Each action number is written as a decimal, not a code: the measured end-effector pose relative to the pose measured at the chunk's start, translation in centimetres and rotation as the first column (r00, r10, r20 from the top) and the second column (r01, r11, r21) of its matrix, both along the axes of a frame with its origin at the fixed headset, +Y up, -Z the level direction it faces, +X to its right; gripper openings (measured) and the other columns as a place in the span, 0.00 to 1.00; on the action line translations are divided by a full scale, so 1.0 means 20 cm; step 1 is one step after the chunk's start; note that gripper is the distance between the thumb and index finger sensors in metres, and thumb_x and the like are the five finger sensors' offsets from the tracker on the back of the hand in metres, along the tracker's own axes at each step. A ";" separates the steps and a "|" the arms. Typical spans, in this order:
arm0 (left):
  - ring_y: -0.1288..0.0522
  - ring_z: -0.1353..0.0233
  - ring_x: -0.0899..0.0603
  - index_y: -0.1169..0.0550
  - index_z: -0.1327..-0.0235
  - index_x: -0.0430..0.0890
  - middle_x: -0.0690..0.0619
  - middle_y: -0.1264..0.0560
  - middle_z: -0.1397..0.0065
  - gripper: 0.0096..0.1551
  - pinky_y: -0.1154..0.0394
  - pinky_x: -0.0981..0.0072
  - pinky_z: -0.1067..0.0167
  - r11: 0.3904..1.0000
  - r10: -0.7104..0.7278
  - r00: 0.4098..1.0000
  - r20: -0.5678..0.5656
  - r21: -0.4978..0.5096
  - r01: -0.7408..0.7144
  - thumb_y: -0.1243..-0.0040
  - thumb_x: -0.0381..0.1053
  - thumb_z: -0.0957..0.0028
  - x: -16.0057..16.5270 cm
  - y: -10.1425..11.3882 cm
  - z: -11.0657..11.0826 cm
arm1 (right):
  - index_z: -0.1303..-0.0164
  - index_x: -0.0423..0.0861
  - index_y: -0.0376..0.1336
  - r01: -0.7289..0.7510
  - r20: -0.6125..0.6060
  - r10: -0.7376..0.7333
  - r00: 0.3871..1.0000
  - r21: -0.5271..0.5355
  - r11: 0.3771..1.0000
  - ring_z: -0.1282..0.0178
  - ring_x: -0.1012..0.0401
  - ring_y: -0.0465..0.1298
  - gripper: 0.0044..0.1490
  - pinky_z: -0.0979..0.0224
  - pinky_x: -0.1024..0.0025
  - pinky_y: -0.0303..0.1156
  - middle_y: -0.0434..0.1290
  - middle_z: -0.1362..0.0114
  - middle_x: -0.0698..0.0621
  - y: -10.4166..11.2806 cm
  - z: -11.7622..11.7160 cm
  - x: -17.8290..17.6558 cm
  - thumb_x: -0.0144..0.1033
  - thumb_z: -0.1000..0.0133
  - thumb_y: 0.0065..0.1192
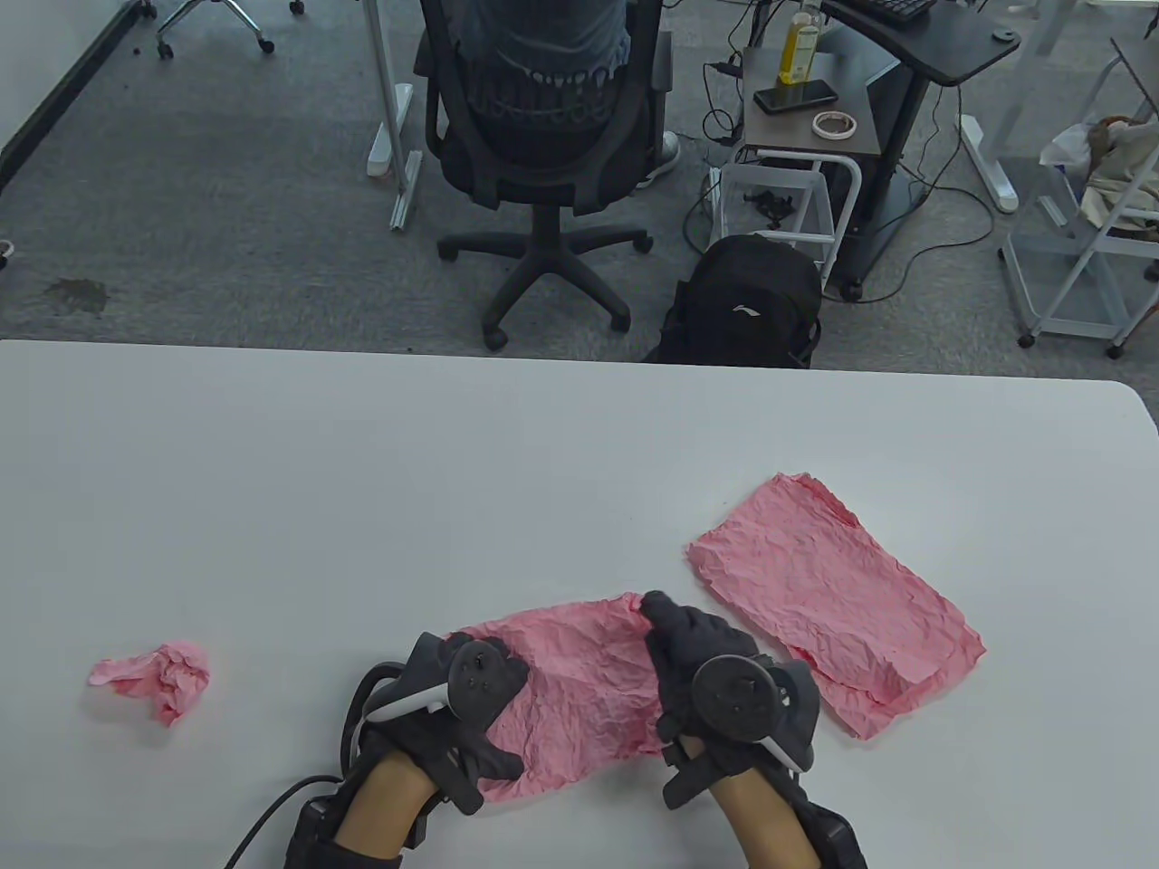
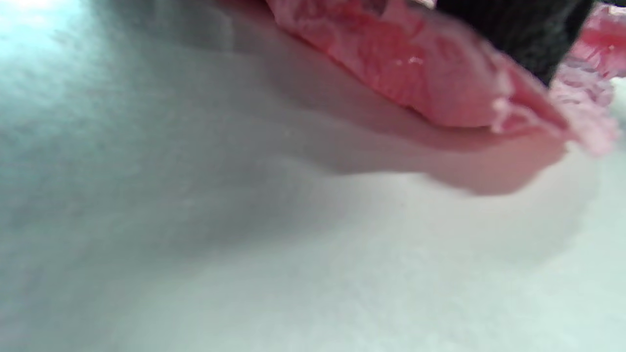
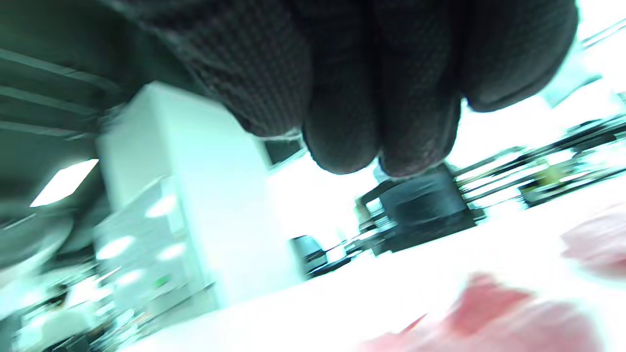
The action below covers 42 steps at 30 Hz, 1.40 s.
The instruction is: Flatten crumpled papers and stack
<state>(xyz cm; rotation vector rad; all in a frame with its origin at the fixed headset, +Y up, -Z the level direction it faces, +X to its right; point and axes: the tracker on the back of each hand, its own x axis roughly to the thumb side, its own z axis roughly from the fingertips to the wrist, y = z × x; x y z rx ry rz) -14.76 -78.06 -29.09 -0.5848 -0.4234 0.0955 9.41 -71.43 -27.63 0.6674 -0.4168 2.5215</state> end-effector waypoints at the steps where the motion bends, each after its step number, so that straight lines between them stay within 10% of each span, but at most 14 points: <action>1: 0.64 0.13 0.32 0.50 0.15 0.57 0.50 0.61 0.14 0.63 0.58 0.26 0.24 1.000 0.004 1.000 0.010 -0.011 -0.004 0.31 0.74 0.57 0.00 0.00 0.00 | 0.33 0.44 0.67 -0.059 -0.069 0.057 0.996 -0.025 0.998 0.45 0.40 0.81 0.28 0.45 0.43 0.74 0.78 0.37 0.39 -0.04 0.00 -0.07 0.33 0.45 0.67; 5: 0.66 0.13 0.34 0.51 0.16 0.57 0.50 0.62 0.15 0.64 0.61 0.26 0.25 0.999 0.022 0.999 0.050 -0.043 -0.020 0.29 0.73 0.58 0.02 -0.01 0.00 | 0.25 0.51 0.60 -0.411 -0.153 0.382 0.911 -0.289 0.864 0.27 0.37 0.67 0.33 0.36 0.37 0.66 0.63 0.21 0.36 -0.21 -0.09 -0.20 0.37 0.43 0.61; 10: 0.68 0.14 0.35 0.52 0.16 0.58 0.50 0.64 0.15 0.65 0.63 0.27 0.25 0.997 0.033 0.998 0.047 -0.069 -0.030 0.29 0.72 0.60 0.01 -0.02 0.00 | 0.21 0.52 0.50 -0.364 -0.043 0.429 0.902 -0.610 0.704 0.19 0.41 0.48 0.39 0.27 0.41 0.53 0.45 0.16 0.42 -0.33 -0.23 -0.01 0.38 0.43 0.60; 19: 0.68 0.14 0.37 0.52 0.17 0.58 0.50 0.64 0.16 0.65 0.62 0.29 0.25 0.996 0.023 1.000 -0.002 -0.087 -0.023 0.27 0.70 0.61 -0.06 -0.01 0.00 | 0.24 0.43 0.50 -0.299 0.131 0.440 0.888 -0.561 0.772 0.21 0.37 0.52 0.41 0.29 0.35 0.54 0.49 0.17 0.38 -0.29 -0.23 0.17 0.32 0.46 0.64; 23: 0.68 0.14 0.37 0.52 0.17 0.58 0.50 0.64 0.16 0.66 0.62 0.29 0.24 0.996 0.011 0.999 -0.037 -0.085 -0.014 0.28 0.71 0.60 -0.08 -0.01 -0.02 | 0.24 0.43 0.54 -0.318 -0.150 0.282 0.948 -0.375 0.871 0.23 0.36 0.58 0.40 0.32 0.37 0.61 0.54 0.18 0.36 -0.19 -0.10 -0.07 0.30 0.46 0.67; 26: 0.69 0.15 0.37 0.53 0.17 0.58 0.50 0.65 0.16 0.65 0.63 0.30 0.25 0.996 0.020 0.998 -0.063 -0.087 -0.025 0.28 0.71 0.60 -0.10 -0.02 -0.03 | 0.27 0.43 0.60 -0.459 -0.316 0.371 0.873 -0.282 0.842 0.26 0.37 0.64 0.36 0.34 0.41 0.65 0.59 0.20 0.37 -0.24 -0.02 -0.28 0.28 0.48 0.68; 30: 0.69 0.15 0.38 0.53 0.17 0.59 0.51 0.65 0.16 0.65 0.64 0.30 0.25 0.995 0.043 0.995 -0.091 -0.088 -0.051 0.29 0.70 0.60 -0.14 -0.03 -0.04 | 0.22 0.50 0.46 -0.532 -0.221 0.498 0.838 -0.535 0.656 0.20 0.44 0.50 0.43 0.28 0.53 0.60 0.43 0.16 0.44 -0.31 -0.10 -0.19 0.26 0.46 0.60; 34: 0.70 0.15 0.38 0.53 0.17 0.58 0.50 0.65 0.17 0.65 0.65 0.30 0.25 0.995 0.030 0.994 -0.101 -0.095 -0.039 0.28 0.70 0.60 -0.14 -0.02 -0.03 | 0.24 0.46 0.49 -0.307 -0.028 0.382 0.924 -0.651 0.694 0.21 0.44 0.46 0.42 0.29 0.56 0.56 0.42 0.17 0.44 -0.33 -0.16 0.07 0.18 0.49 0.59; 42: 0.69 0.15 0.37 0.53 0.19 0.59 0.50 0.65 0.18 0.69 0.63 0.28 0.26 0.993 -0.004 0.995 -0.102 -0.118 -0.008 0.24 0.69 0.65 -0.16 -0.02 -0.01 | 0.24 0.44 0.46 -0.271 0.101 0.487 0.868 -0.725 0.633 0.20 0.41 0.45 0.43 0.30 0.45 0.56 0.41 0.17 0.42 -0.31 -0.17 0.21 0.23 0.48 0.61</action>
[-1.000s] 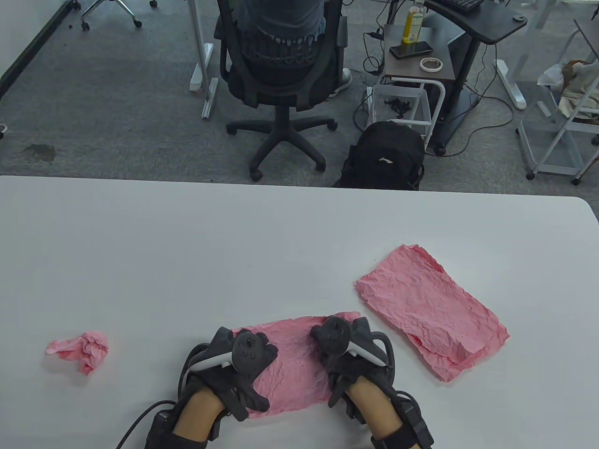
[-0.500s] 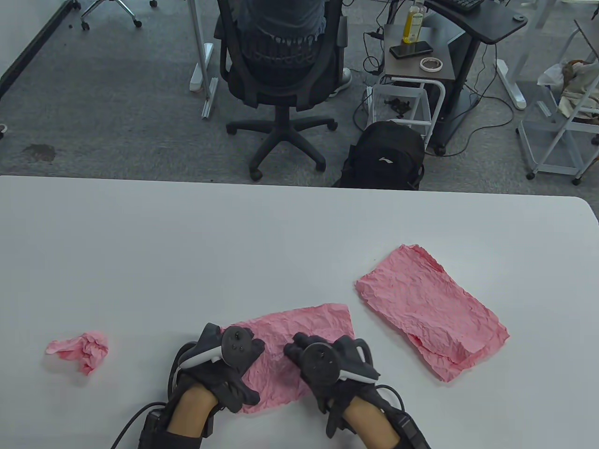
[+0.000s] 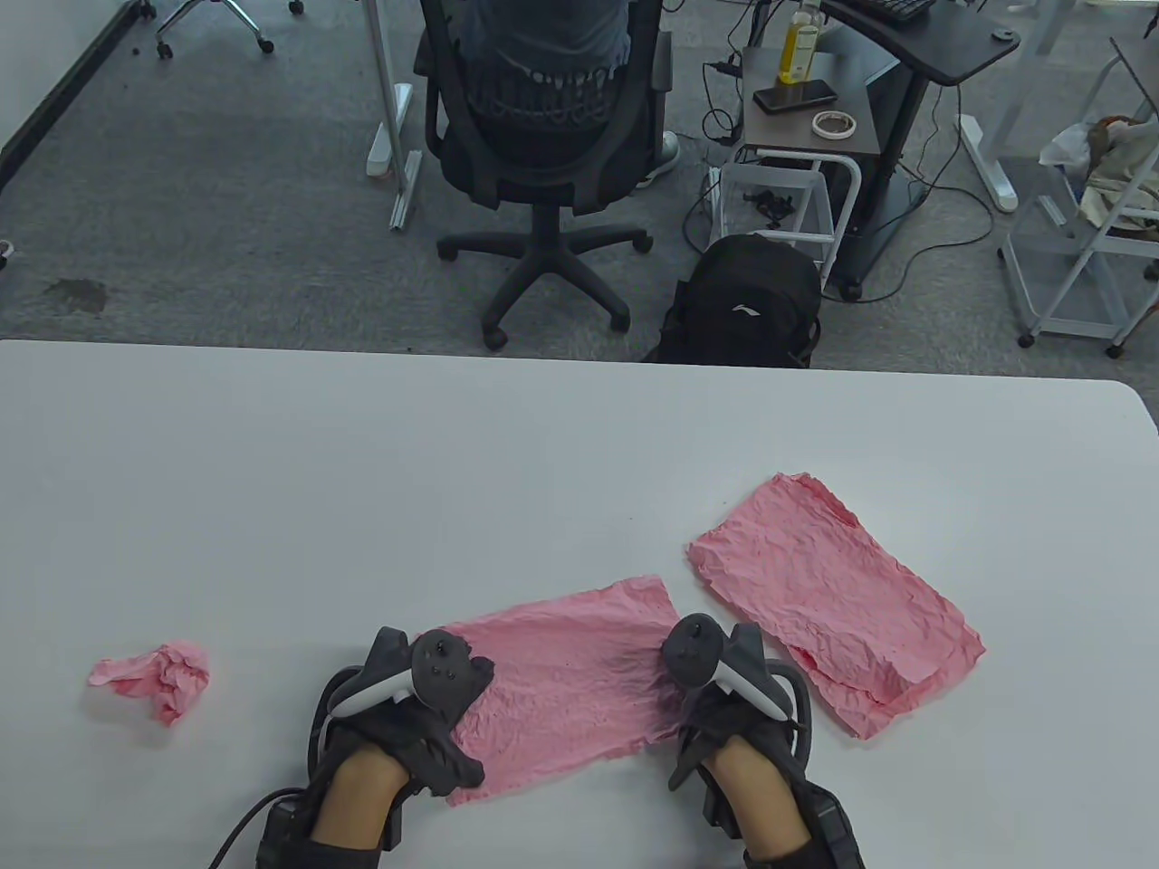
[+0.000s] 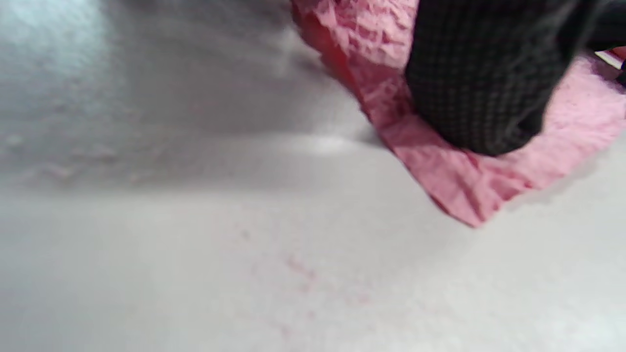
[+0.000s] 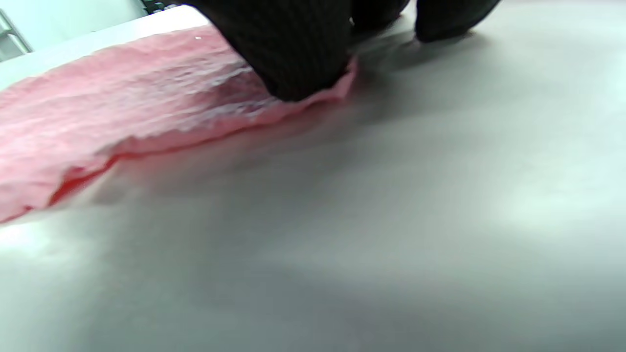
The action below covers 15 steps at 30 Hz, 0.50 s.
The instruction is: Flatten crumpled papers and stack
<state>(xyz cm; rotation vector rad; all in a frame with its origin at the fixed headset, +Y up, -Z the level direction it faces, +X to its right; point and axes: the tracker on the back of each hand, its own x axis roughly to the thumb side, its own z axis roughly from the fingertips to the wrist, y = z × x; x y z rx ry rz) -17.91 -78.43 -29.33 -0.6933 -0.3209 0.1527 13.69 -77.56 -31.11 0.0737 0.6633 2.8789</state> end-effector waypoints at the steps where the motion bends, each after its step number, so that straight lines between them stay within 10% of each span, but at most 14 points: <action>1: 0.70 0.16 0.37 0.54 0.19 0.58 0.49 0.66 0.18 0.70 0.63 0.28 0.26 1.000 -0.009 1.000 0.009 -0.005 0.009 0.24 0.70 0.65 0.01 0.00 0.00 | 0.25 0.42 0.47 0.005 0.001 -0.005 1.000 0.016 1.000 0.20 0.40 0.46 0.43 0.30 0.43 0.57 0.42 0.17 0.41 0.01 0.00 0.00 0.24 0.48 0.62; 8: 0.71 0.17 0.35 0.56 0.20 0.57 0.48 0.68 0.19 0.72 0.63 0.28 0.26 1.000 -0.025 0.999 0.022 -0.010 0.025 0.24 0.71 0.67 0.03 -0.01 0.00 | 0.24 0.44 0.53 0.134 -0.319 -0.034 0.947 0.298 0.945 0.22 0.36 0.51 0.39 0.31 0.39 0.58 0.48 0.18 0.37 0.12 0.11 -0.29 0.26 0.47 0.61; 15: 0.73 0.17 0.35 0.58 0.20 0.57 0.48 0.70 0.19 0.72 0.65 0.28 0.26 0.999 -0.021 1.000 0.016 -0.035 0.022 0.26 0.70 0.64 0.02 -0.01 0.00 | 0.23 0.50 0.44 0.083 -0.360 -0.069 0.931 0.025 0.996 0.20 0.41 0.41 0.41 0.26 0.46 0.50 0.38 0.17 0.41 -0.03 0.08 -0.39 0.24 0.46 0.54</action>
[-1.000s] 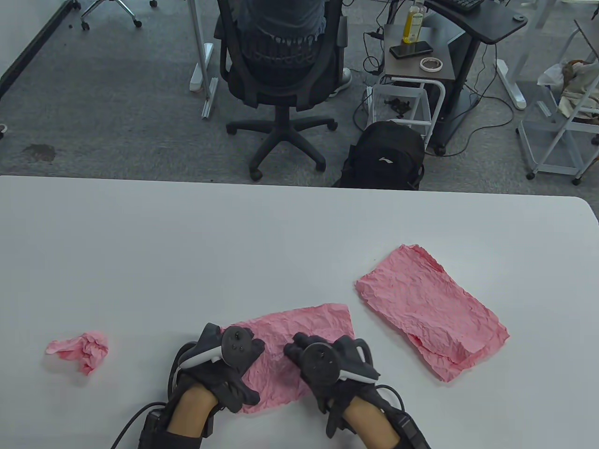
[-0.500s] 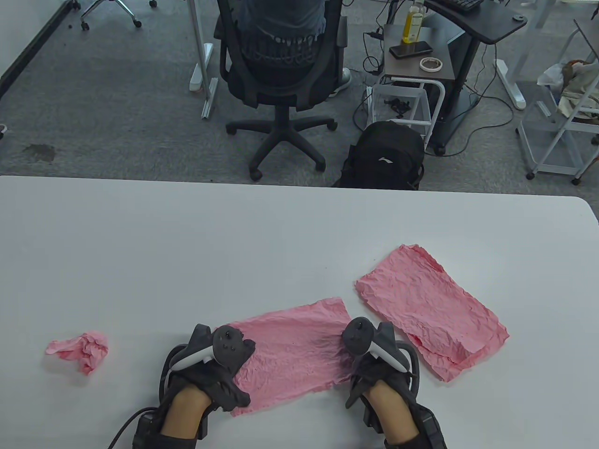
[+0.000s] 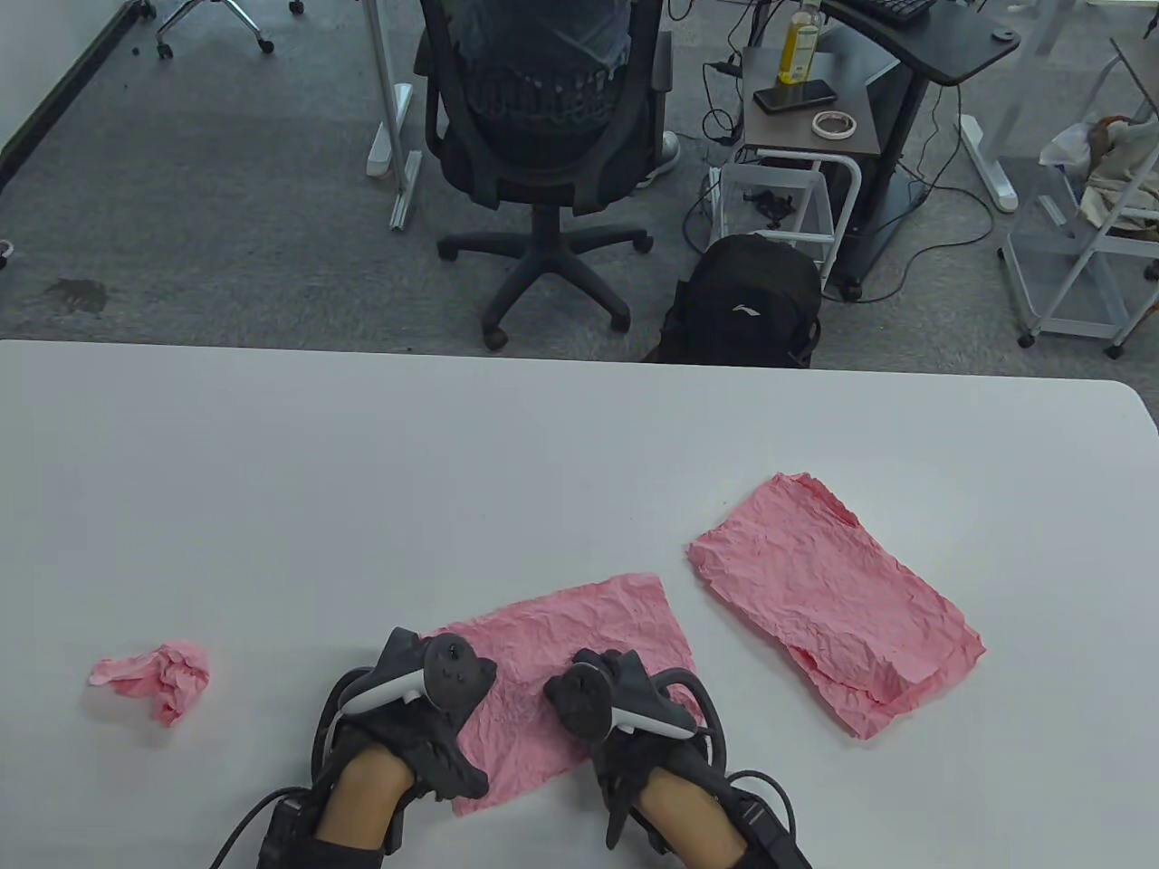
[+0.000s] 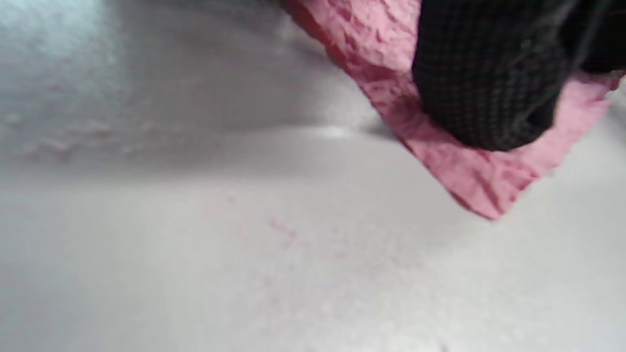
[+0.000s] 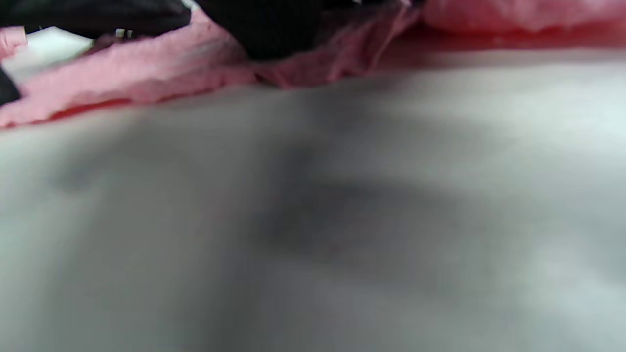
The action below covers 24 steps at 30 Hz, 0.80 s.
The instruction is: Flatten crumpled papers and stack
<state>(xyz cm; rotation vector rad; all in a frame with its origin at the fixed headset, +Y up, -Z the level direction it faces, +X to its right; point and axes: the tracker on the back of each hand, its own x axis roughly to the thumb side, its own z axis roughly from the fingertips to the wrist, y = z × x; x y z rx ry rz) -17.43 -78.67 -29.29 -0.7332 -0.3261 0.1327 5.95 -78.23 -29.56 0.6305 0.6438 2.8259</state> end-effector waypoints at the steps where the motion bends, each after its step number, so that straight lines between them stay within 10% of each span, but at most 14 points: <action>1: 0.73 0.17 0.35 0.58 0.20 0.57 0.48 0.70 0.19 0.72 0.66 0.28 0.26 1.000 0.000 1.000 -0.001 -0.003 0.000 0.26 0.70 0.64 0.00 0.00 0.00 | 0.24 0.46 0.46 0.041 0.071 -0.040 0.997 -0.008 0.999 0.21 0.40 0.42 0.41 0.27 0.47 0.51 0.40 0.18 0.41 0.00 -0.02 0.05 0.21 0.48 0.56; 9: 0.73 0.17 0.35 0.58 0.20 0.57 0.48 0.70 0.19 0.71 0.66 0.28 0.27 1.000 0.011 1.000 0.004 0.000 -0.011 0.26 0.70 0.64 0.00 0.00 0.00 | 0.25 0.42 0.46 0.045 0.379 -0.022 0.925 -0.053 0.998 0.22 0.39 0.41 0.42 0.28 0.45 0.49 0.40 0.18 0.40 0.02 -0.10 0.41 0.18 0.49 0.58; 12: 0.73 0.17 0.35 0.58 0.19 0.57 0.48 0.70 0.19 0.71 0.66 0.28 0.27 1.000 0.016 1.000 0.010 0.001 -0.016 0.26 0.70 0.63 0.00 0.00 0.00 | 0.26 0.39 0.52 -0.017 0.331 -0.017 0.943 0.099 0.995 0.25 0.33 0.52 0.39 0.33 0.41 0.59 0.49 0.20 0.34 0.08 -0.07 0.38 0.21 0.49 0.61; 16: 0.72 0.17 0.35 0.57 0.19 0.56 0.47 0.69 0.19 0.71 0.65 0.28 0.26 1.000 0.017 0.999 0.030 0.006 -0.017 0.26 0.69 0.63 0.02 0.00 0.00 | 0.28 0.39 0.57 0.202 -0.023 -0.203 0.979 0.257 0.945 0.25 0.33 0.54 0.37 0.31 0.38 0.58 0.54 0.20 0.33 0.16 0.02 0.10 0.18 0.50 0.60; 20: 0.73 0.17 0.35 0.57 0.19 0.56 0.47 0.69 0.19 0.70 0.66 0.28 0.26 1.000 0.025 0.999 0.034 0.005 -0.025 0.26 0.69 0.62 0.02 0.00 0.00 | 0.24 0.48 0.52 0.040 -0.209 -0.025 0.978 0.070 0.997 0.22 0.34 0.49 0.38 0.29 0.38 0.55 0.48 0.18 0.36 0.03 0.09 -0.16 0.26 0.47 0.58; 24: 0.73 0.17 0.35 0.57 0.19 0.56 0.48 0.69 0.19 0.70 0.66 0.28 0.26 1.000 0.029 0.999 0.029 0.006 -0.029 0.27 0.69 0.62 0.02 0.00 0.00 | 0.24 0.53 0.48 0.077 -0.023 -0.076 0.997 0.010 0.997 0.20 0.42 0.41 0.39 0.26 0.42 0.46 0.41 0.17 0.43 -0.01 -0.03 -0.02 0.28 0.46 0.55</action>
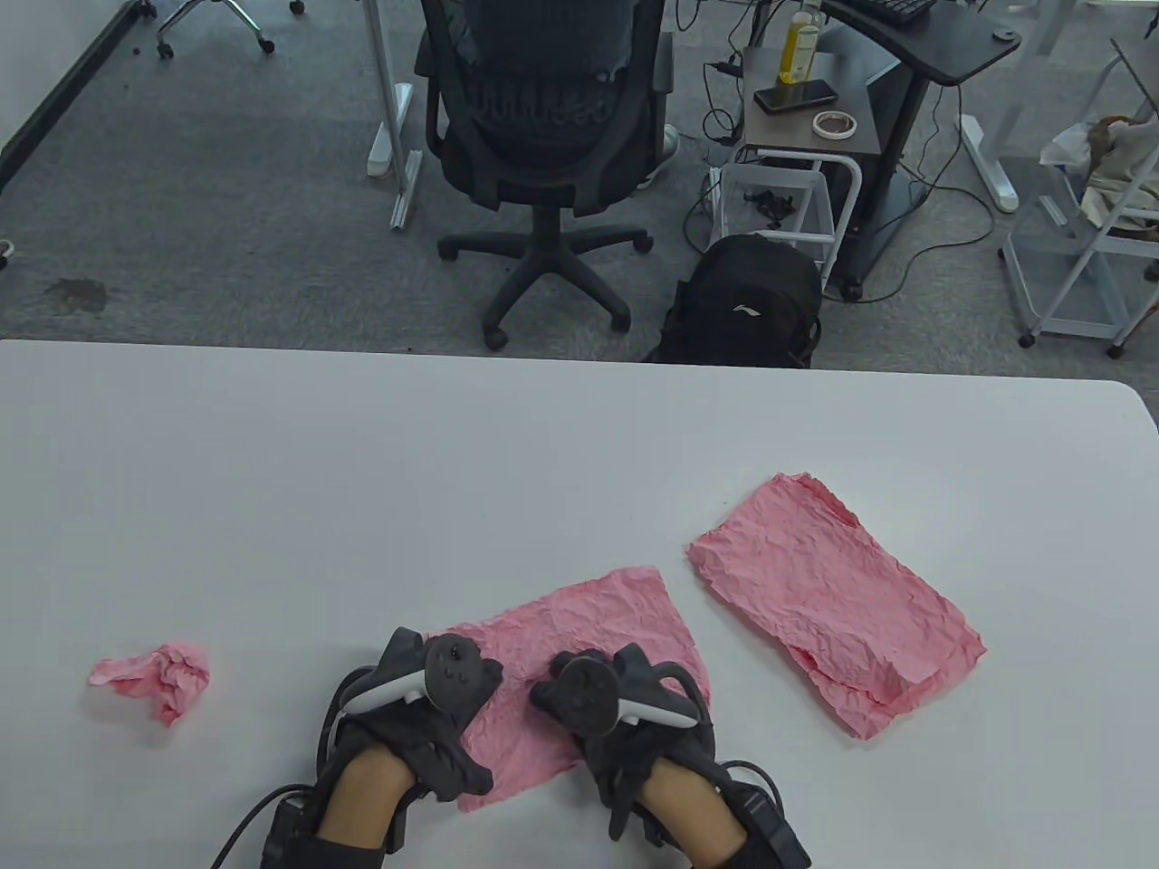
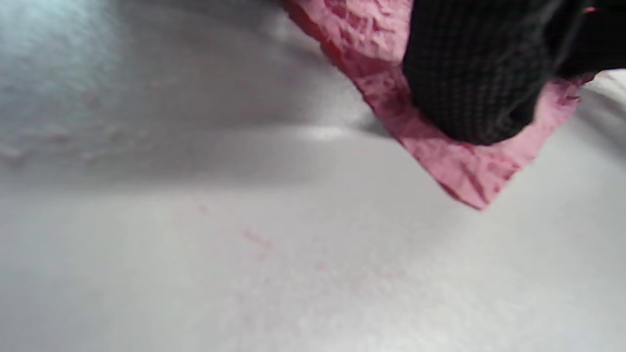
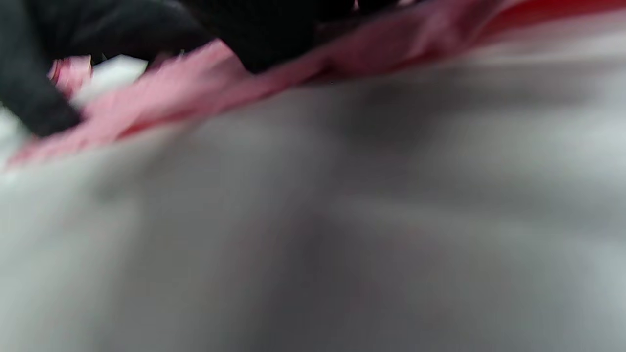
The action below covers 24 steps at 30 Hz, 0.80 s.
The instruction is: Flatten crumpled papers and stack
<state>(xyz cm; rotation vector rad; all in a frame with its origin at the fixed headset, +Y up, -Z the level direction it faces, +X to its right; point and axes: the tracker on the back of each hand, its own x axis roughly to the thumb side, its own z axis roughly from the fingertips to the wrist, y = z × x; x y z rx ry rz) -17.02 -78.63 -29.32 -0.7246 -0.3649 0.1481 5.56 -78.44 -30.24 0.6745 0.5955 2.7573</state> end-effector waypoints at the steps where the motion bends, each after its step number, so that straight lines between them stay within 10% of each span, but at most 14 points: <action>1: 0.73 0.17 0.35 0.57 0.19 0.56 0.48 0.69 0.19 0.70 0.66 0.28 0.26 1.000 0.002 1.000 -0.002 0.000 -0.002 0.27 0.69 0.62 0.00 0.00 0.00 | 0.23 0.53 0.48 0.019 0.102 -0.014 0.995 -0.048 0.999 0.20 0.42 0.40 0.39 0.25 0.42 0.44 0.40 0.17 0.44 -0.01 -0.04 0.09 0.29 0.46 0.54; 8: 0.73 0.17 0.35 0.57 0.19 0.57 0.48 0.69 0.19 0.70 0.66 0.28 0.26 1.000 0.005 1.000 -0.008 -0.002 -0.005 0.26 0.69 0.62 0.00 0.00 0.00 | 0.24 0.50 0.49 0.086 0.355 -0.060 0.933 -0.060 0.994 0.20 0.42 0.39 0.38 0.26 0.40 0.41 0.40 0.17 0.43 0.01 -0.12 0.40 0.27 0.45 0.56; 14: 0.69 0.16 0.34 0.51 0.18 0.55 0.47 0.65 0.18 0.66 0.63 0.28 0.26 0.999 0.046 0.999 0.016 -0.011 -0.045 0.25 0.68 0.61 -0.01 0.03 0.01 | 0.28 0.37 0.57 0.083 0.456 -0.204 0.866 0.272 0.959 0.36 0.34 0.71 0.35 0.37 0.34 0.63 0.75 0.36 0.34 0.14 -0.05 0.43 0.29 0.46 0.60; 19: 0.68 0.16 0.34 0.50 0.17 0.54 0.47 0.64 0.17 0.64 0.62 0.28 0.26 0.999 0.050 0.999 0.017 -0.017 -0.050 0.26 0.67 0.60 0.00 0.03 0.01 | 0.36 0.37 0.66 -0.240 0.556 0.100 0.825 0.186 0.953 0.39 0.39 0.71 0.37 0.38 0.35 0.63 0.76 0.44 0.40 0.10 -0.07 0.41 0.49 0.46 0.65; 24: 0.67 0.16 0.33 0.49 0.17 0.53 0.45 0.63 0.17 0.64 0.62 0.27 0.26 0.998 0.056 0.998 0.020 -0.012 -0.056 0.26 0.67 0.60 0.00 0.03 0.01 | 0.43 0.42 0.69 -0.238 0.516 0.100 0.851 0.209 0.948 0.44 0.42 0.73 0.28 0.39 0.38 0.65 0.76 0.51 0.44 0.09 -0.11 0.36 0.44 0.49 0.70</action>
